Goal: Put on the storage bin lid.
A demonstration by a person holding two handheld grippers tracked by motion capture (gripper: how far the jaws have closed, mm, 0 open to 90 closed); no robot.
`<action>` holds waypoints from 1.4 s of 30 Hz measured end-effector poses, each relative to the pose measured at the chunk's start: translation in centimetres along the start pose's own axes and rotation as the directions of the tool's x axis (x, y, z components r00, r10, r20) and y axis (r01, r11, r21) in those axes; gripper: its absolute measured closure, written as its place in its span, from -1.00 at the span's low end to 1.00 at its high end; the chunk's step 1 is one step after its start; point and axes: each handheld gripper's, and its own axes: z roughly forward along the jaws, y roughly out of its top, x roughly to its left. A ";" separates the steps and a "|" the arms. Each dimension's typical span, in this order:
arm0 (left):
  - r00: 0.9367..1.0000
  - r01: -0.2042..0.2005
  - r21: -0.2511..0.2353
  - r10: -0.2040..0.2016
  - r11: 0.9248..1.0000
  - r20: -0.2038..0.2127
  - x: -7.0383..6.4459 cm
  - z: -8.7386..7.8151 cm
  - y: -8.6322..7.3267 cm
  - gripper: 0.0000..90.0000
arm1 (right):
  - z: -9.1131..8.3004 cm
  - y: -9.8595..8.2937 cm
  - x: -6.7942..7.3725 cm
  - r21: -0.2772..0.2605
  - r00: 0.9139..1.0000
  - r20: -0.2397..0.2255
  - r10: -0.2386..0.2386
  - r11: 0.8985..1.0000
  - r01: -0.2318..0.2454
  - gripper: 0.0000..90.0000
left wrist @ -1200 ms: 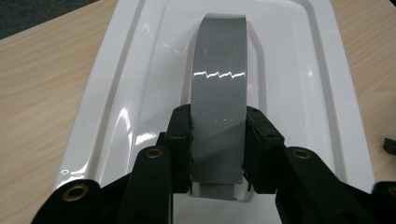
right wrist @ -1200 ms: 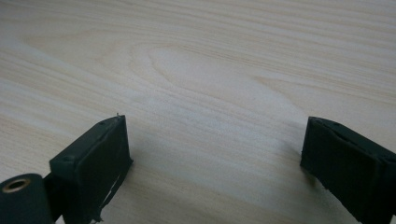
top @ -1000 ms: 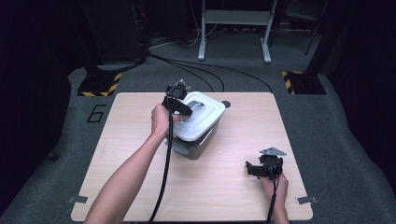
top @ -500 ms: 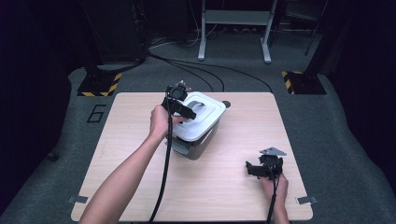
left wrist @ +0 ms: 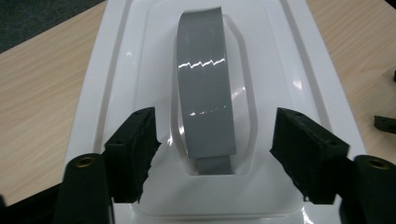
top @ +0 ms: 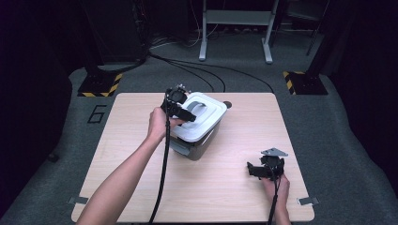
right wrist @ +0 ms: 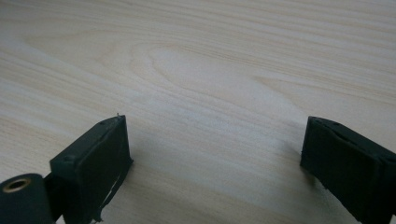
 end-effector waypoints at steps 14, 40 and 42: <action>0.997 0.056 -0.021 -0.055 0.998 0.060 -1.0 -0.2 -0.9 -0.04 | 0.0 0.0 0.0 -0.001 1.000 -0.001 -0.001 1.000 0.001 -0.85; 0.999 0.004 -0.108 -0.009 0.994 -0.046 1.3 -4.8 -4.9 -0.72 | 0.0 0.0 0.0 0.000 1.000 0.000 -0.002 1.000 0.002 -0.85; 0.997 -0.008 -0.117 0.000 0.993 -0.075 1.7 -5.3 -5.8 -0.74 | 0.0 0.0 0.0 0.000 1.000 -0.001 -0.002 1.000 0.002 -0.85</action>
